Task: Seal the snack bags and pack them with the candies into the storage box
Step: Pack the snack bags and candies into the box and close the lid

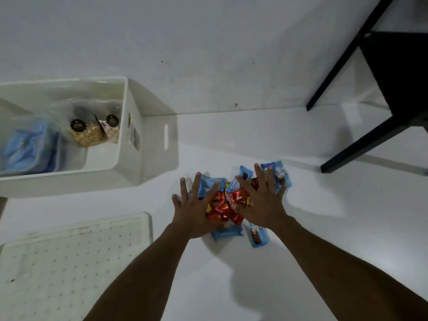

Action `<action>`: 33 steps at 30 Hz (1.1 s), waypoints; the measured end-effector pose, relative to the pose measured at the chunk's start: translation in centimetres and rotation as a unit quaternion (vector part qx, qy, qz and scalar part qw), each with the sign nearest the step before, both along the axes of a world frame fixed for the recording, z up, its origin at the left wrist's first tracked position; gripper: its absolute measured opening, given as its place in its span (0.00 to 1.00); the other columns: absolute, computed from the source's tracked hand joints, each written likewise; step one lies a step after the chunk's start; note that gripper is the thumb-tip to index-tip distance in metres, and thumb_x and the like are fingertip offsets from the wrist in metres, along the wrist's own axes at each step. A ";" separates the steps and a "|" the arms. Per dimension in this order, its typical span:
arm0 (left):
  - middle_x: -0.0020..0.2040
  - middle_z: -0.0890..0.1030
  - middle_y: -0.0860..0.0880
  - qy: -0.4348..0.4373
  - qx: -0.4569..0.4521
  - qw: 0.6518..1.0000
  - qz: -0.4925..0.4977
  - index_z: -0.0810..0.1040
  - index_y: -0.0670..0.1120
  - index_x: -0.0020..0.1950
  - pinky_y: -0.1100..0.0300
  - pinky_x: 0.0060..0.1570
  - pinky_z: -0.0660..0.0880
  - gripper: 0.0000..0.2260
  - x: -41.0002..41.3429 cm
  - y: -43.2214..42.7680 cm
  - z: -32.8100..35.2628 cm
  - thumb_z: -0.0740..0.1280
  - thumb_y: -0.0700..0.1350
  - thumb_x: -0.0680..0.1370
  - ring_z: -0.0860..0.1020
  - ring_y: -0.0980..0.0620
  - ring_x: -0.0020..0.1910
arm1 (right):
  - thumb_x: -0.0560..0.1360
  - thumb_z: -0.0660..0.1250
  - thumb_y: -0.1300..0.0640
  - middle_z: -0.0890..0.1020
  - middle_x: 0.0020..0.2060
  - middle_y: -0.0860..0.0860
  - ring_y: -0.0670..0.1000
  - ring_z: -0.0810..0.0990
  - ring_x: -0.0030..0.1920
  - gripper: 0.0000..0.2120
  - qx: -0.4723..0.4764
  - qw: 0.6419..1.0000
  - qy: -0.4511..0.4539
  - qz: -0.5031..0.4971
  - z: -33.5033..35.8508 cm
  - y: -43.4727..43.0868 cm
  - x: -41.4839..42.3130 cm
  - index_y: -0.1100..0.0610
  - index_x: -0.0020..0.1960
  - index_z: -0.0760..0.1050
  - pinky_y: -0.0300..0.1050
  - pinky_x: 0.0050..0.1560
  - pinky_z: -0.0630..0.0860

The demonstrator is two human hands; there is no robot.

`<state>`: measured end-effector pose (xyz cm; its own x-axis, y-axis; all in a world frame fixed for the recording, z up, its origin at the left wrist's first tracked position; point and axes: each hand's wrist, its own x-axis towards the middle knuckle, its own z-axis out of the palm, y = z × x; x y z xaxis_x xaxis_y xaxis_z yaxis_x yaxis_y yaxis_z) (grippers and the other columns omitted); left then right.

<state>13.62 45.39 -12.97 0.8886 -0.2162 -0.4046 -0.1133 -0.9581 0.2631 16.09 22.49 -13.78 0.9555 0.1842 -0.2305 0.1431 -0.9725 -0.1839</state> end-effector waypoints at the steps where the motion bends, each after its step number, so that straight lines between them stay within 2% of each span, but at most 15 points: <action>1: 0.79 0.29 0.48 0.003 0.008 1.000 0.001 0.35 0.68 0.76 0.25 0.69 0.47 0.50 0.0 -0.4 -0.8 0.58 0.80 0.63 0.31 0.32 0.76 | 0.68 0.57 0.25 0.41 0.80 0.51 0.64 0.34 0.78 0.40 -0.009 1.000 0.003 0.021 -0.9 -0.5 0.2 0.33 0.76 0.48 0.82 0.66 0.45; 4: 0.79 0.30 0.50 -0.016 0.029 0.999 0.014 0.36 0.69 0.76 0.24 0.68 0.42 0.45 0.1 -1.2 -2.5 0.54 0.80 0.66 0.33 0.32 0.76 | 0.71 0.55 0.27 0.46 0.80 0.52 0.65 0.38 0.78 0.37 -0.026 0.997 -0.005 0.066 -2.3 -1.6 0.7 0.32 0.76 0.45 0.82 0.65 0.46; 6: 0.80 0.32 0.51 -0.028 0.023 0.999 0.030 0.39 0.70 0.76 0.25 0.68 0.41 0.40 0.1 -1.4 -2.9 0.51 0.78 0.69 0.34 0.33 0.77 | 0.73 0.60 0.34 0.56 0.79 0.53 0.66 0.45 0.78 0.32 -0.026 0.996 -0.016 0.080 -2.0 -1.6 1.2 0.34 0.75 0.53 0.81 0.65 0.55; 8: 0.81 0.34 0.51 -0.030 0.014 0.999 0.043 0.42 0.70 0.76 0.28 0.71 0.42 0.36 0.1 -1.7 -2.9 0.51 0.76 0.72 0.36 0.33 0.78 | 0.72 0.66 0.42 0.66 0.74 0.53 0.67 0.55 0.77 0.28 -0.032 0.995 -0.033 0.090 -1.3 -1.4 1.7 0.39 0.70 0.64 0.75 0.62 0.67; 10: 0.82 0.39 0.50 -0.051 0.020 0.997 0.046 0.46 0.70 0.77 0.33 0.73 0.51 0.32 0.0 -1.9 -2.4 0.54 0.72 0.75 0.45 0.34 0.79 | 0.70 0.70 0.48 0.73 0.68 0.54 0.65 0.63 0.73 0.23 -0.050 0.992 -0.056 0.098 -0.9 -1.3 1.9 0.44 0.65 0.70 0.66 0.56 0.74; 13: 0.82 0.49 0.48 -0.092 0.045 0.994 0.027 0.53 0.67 0.78 0.45 0.64 0.69 0.27 0.0 -2.4 -1.3 0.58 0.63 0.80 0.63 0.39 0.71 | 0.69 0.72 0.57 0.78 0.61 0.53 0.62 0.71 0.64 0.19 -0.041 0.990 -0.087 0.100 -0.9 -1.1 1.7 0.48 0.59 0.76 0.57 0.49 0.78; 16: 0.80 0.54 0.47 -0.075 0.046 0.996 0.026 0.56 0.65 0.77 0.50 0.59 0.74 0.25 0.4 -2.7 -0.6 0.60 0.54 0.82 0.68 0.42 0.65 | 0.67 0.73 0.65 0.80 0.58 0.53 0.62 0.73 0.57 0.20 0.012 0.989 -0.115 0.094 -1.1 -1.0 1.4 0.50 0.56 0.80 0.52 0.41 0.80; 21: 0.74 0.66 0.46 -0.068 -0.009 0.996 0.055 0.68 0.59 0.74 0.49 0.60 0.76 0.21 0.5 -2.3 0.8 0.63 0.49 0.81 0.71 0.43 0.68 | 0.67 0.72 0.70 0.79 0.61 0.56 0.62 0.75 0.57 0.22 0.091 0.989 -0.095 0.064 -0.1 -1.0 1.3 0.55 0.59 0.81 0.57 0.49 0.80; 25: 0.63 0.76 0.44 -0.122 -0.027 0.990 0.064 0.74 0.54 0.71 0.49 0.51 0.79 0.21 0.7 -0.7 2.6 0.65 0.41 0.79 0.75 0.43 0.60 | 0.68 0.72 0.71 0.79 0.61 0.59 0.63 0.78 0.56 0.20 0.131 0.984 -0.114 0.037 1.9 -0.3 2.0 0.58 0.58 0.82 0.56 0.54 0.79; 33: 0.50 0.80 0.44 -0.265 -0.059 0.961 0.053 0.80 0.51 0.64 0.53 0.34 0.79 0.16 2.5 5.0 9.9 0.71 0.41 0.77 0.79 0.43 0.46 | 0.65 0.73 0.73 0.82 0.55 0.61 0.63 0.81 0.45 0.20 0.178 0.960 -0.213 0.035 9.4 4.2 4.5 0.60 0.55 0.83 0.52 0.49 0.79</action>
<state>16.11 50.35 -3.05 0.9826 -0.1292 0.1336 -0.1646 -0.9386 0.3031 20.57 26.72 -4.43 0.9313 0.2461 0.2684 0.3420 -0.8443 -0.4126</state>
